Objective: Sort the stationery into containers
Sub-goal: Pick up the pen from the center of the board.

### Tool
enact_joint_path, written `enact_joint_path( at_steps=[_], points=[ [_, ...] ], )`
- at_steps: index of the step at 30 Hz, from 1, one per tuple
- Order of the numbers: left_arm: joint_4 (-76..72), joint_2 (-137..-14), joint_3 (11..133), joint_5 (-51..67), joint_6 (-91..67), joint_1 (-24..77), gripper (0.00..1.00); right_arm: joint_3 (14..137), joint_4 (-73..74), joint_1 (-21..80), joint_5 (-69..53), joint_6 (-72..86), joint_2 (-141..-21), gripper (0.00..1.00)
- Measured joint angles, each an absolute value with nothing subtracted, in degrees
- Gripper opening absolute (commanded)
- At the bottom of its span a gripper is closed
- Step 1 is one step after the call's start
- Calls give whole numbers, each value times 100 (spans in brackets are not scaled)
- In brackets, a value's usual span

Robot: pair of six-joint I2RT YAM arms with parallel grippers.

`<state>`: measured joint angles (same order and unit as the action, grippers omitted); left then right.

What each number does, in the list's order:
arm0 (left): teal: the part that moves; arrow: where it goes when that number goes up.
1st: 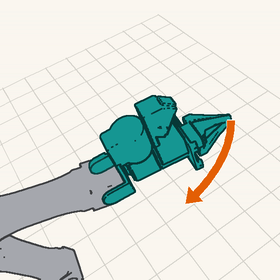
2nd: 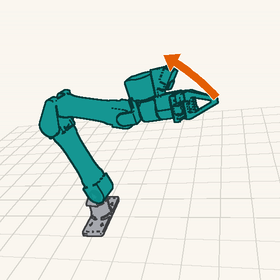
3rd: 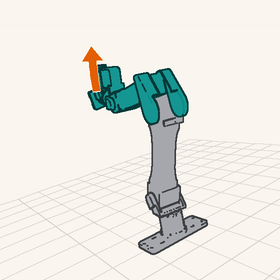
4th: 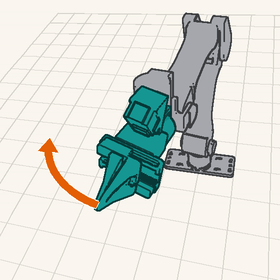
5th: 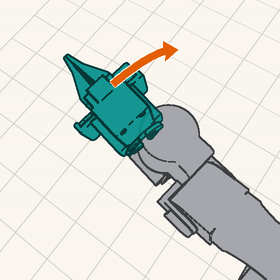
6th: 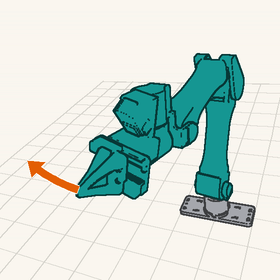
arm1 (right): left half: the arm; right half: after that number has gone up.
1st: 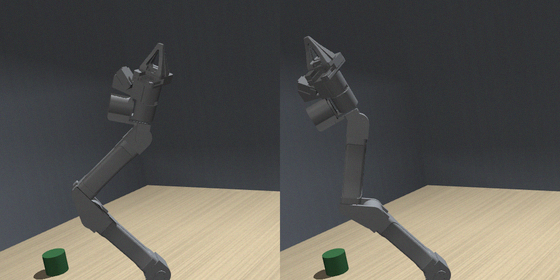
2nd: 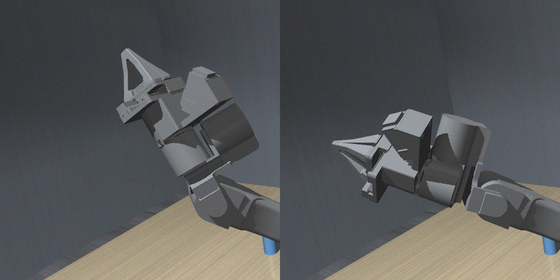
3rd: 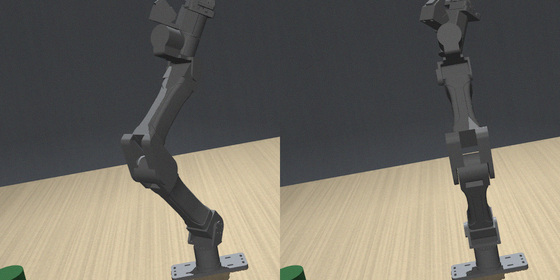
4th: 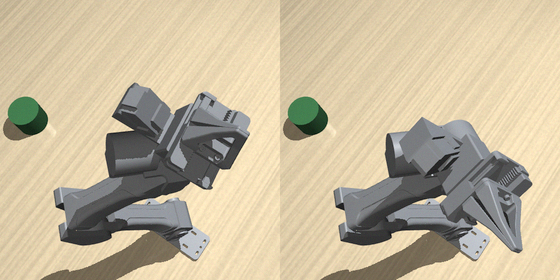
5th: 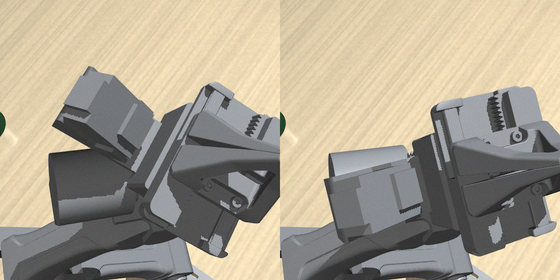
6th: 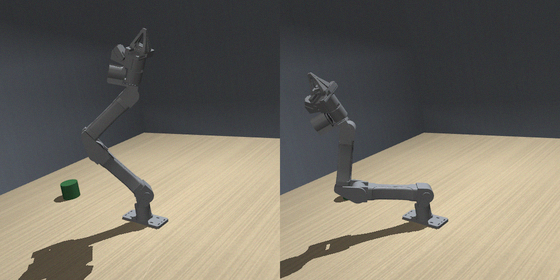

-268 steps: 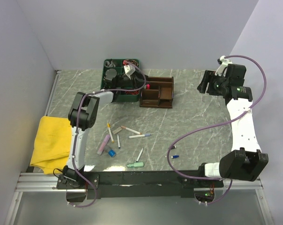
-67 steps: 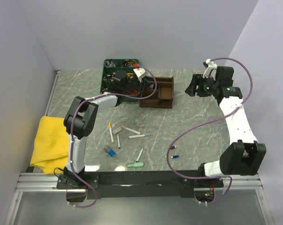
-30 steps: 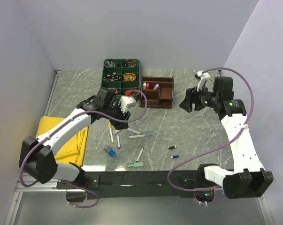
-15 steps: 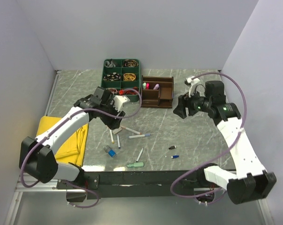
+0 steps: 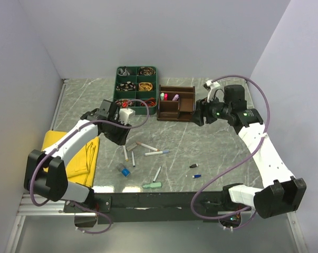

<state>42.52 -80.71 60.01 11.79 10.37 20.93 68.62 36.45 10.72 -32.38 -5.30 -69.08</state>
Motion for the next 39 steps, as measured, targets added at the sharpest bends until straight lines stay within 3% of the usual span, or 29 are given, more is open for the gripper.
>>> enact_joint_path(
  at_steps=[5,13,29,39],
  points=[
    [4289,-7961,5747,1406,781,2091,45,6810,3719,1264,-3103,-742,-6733,64],
    [4359,-8549,6062,1656,613,2141,53,6337,3861,1374,-2838,-913,-6189,67],
    [3922,-9393,6283,478,692,3155,55,6036,3785,1372,-2486,-996,-5837,70],
    [3868,-9889,6814,322,834,3387,52,5704,3662,1227,-2484,-989,-5741,70]
  ],
)
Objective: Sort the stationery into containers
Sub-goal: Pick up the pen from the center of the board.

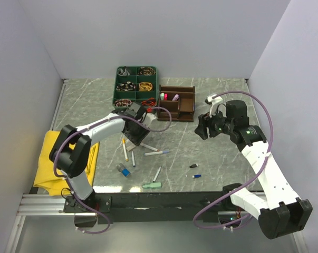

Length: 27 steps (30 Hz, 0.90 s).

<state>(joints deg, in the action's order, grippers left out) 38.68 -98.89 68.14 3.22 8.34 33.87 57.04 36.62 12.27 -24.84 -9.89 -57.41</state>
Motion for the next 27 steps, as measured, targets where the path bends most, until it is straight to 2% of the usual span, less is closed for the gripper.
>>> enact_joint_path(
  at_steps=[13,20,24,26,27],
  points=[
    [3994,-10591,7649,541,926,3717,46,5684,3647,1057,-2504,-1000,-5651,69],
    [4147,-10543,7658,565,108,3592,50,5867,3981,1293,-2536,-1678,-5806,68],
    [4097,-9817,7258,565,-447,2735,53,6547,4313,2062,-2617,-2534,-6418,71],
    [4016,-9406,7170,495,-670,2121,55,6845,4313,2383,-2637,-2718,-6779,80],
    [3931,-9159,7144,436,-764,1756,55,6991,4298,2561,-2622,-2757,-6997,81]
  ],
)
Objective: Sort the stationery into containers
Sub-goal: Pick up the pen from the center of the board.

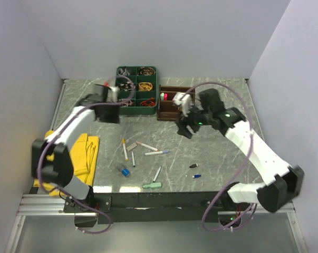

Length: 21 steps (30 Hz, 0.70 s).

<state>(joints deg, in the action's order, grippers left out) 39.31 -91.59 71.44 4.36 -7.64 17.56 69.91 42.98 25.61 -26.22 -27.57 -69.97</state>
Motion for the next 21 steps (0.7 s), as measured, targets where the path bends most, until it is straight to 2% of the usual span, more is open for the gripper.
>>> enact_joint_path(
  at_steps=[4,9,11,16,21],
  points=[
    [3607,-8110,6917,250,-1142,932,57,7251,3920,3374,-2375,-2775,-7870,72],
    [3503,-7017,6466,381,-1557,279,65,7509,3667,4311,-2045,-2735,-8960,66],
    [3531,-6674,6217,388,-1686,-209,66,7655,3548,4556,-1944,-2689,-9341,59],
    [3682,-6106,5824,362,-1752,-904,68,8219,3251,4847,-1778,-2593,-10256,48],
    [3758,-5813,5671,362,-1754,-1004,69,8794,3087,4923,-1616,-2539,-11037,43]
  ],
)
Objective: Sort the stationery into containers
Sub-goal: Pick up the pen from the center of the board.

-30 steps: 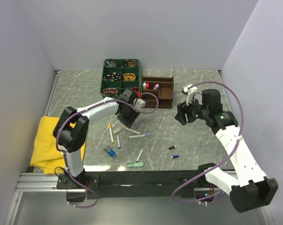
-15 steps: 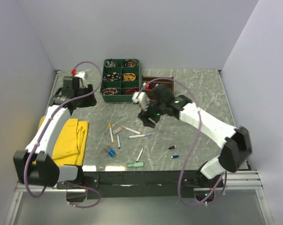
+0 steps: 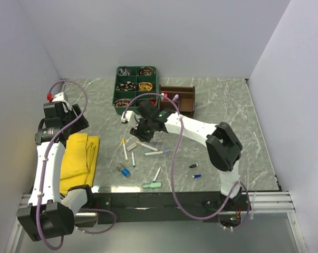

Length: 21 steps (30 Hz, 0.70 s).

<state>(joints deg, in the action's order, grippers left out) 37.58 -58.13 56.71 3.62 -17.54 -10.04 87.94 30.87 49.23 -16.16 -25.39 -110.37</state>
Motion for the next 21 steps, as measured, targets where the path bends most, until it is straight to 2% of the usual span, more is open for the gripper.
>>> enact_joint_path(
  at_steps=[8,21],
  points=[
    [3760,-5693,5426,368,-1817,-1081,69,9282,3229,5129,-1435,-2574,-11826,42],
    [3754,-5695,5411,425,-1833,-1107,69,9548,3439,5201,-1214,-2580,-12298,40]
  ],
)
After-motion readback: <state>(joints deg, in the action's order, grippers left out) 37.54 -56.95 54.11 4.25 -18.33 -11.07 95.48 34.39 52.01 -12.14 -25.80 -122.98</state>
